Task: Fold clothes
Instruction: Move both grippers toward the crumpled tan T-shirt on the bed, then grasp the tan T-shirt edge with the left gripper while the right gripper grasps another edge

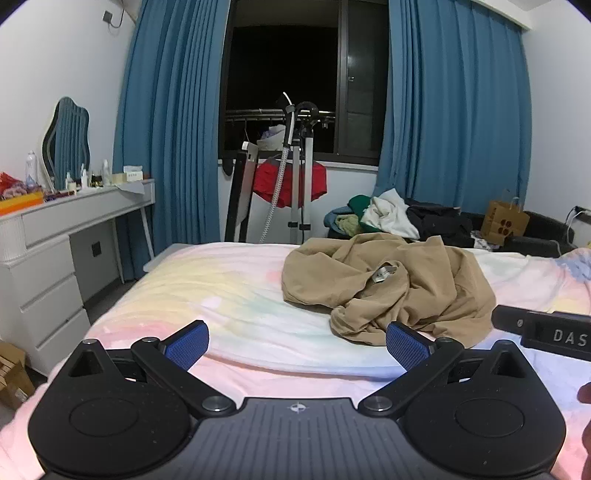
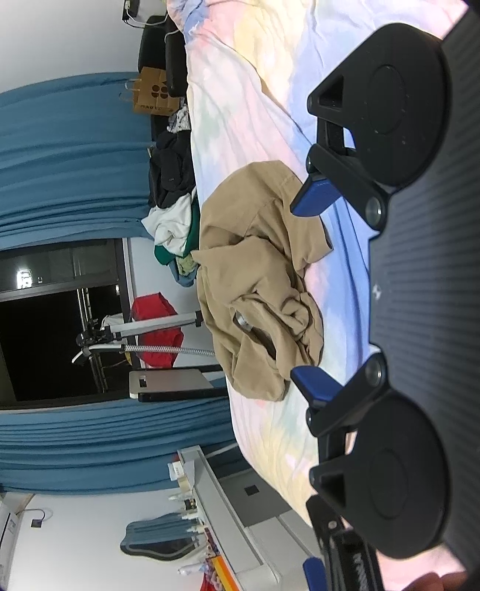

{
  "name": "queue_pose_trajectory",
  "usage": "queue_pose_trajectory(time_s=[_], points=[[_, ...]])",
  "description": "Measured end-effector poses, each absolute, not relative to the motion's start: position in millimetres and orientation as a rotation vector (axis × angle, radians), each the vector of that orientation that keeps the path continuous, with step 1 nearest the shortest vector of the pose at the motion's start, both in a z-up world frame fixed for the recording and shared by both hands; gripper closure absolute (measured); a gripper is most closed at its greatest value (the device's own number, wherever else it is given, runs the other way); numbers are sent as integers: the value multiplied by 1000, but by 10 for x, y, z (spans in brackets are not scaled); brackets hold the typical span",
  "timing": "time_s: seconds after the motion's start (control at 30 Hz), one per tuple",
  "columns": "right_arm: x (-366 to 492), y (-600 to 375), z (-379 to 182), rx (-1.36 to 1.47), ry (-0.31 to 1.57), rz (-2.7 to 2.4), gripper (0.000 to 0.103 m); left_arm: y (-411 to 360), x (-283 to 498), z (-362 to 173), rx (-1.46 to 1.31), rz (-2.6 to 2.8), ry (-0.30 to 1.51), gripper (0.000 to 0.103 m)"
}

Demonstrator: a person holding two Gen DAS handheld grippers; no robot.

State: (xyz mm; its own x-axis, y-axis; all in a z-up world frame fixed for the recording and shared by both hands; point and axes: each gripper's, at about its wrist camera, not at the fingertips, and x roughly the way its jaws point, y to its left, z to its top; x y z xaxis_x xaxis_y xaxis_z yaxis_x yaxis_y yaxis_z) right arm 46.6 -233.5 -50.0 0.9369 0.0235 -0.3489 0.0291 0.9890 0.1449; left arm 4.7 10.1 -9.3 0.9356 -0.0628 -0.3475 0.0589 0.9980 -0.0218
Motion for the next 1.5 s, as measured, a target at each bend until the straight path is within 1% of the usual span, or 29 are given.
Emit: queue_pose_trajectory(time_s=[0.17, 0.63, 1.1, 1.23, 1.33, 1.4, 1.5], points=[[461, -2371, -503, 165, 360, -11, 14, 111, 87, -138, -2, -69, 361, 0], [422, -2408, -435, 186, 331, 5, 14, 243, 274, -295, -127, -134, 440, 0], [414, -2550, -402, 272, 349, 7, 14, 173, 409, -472, -106, -163, 514, 1], [445, -2632, -428, 317, 373, 8, 14, 87, 601, -550, -87, -176, 542, 1], [475, -2698, -468, 346, 393, 4, 14, -40, 856, -607, -9, -189, 545, 5], [505, -2756, -500, 384, 407, 6, 14, -106, 1057, -621, 22, -176, 540, 6], [558, -2846, -552, 429, 419, 10, 14, -180, 1426, -637, 36, -179, 529, 10]])
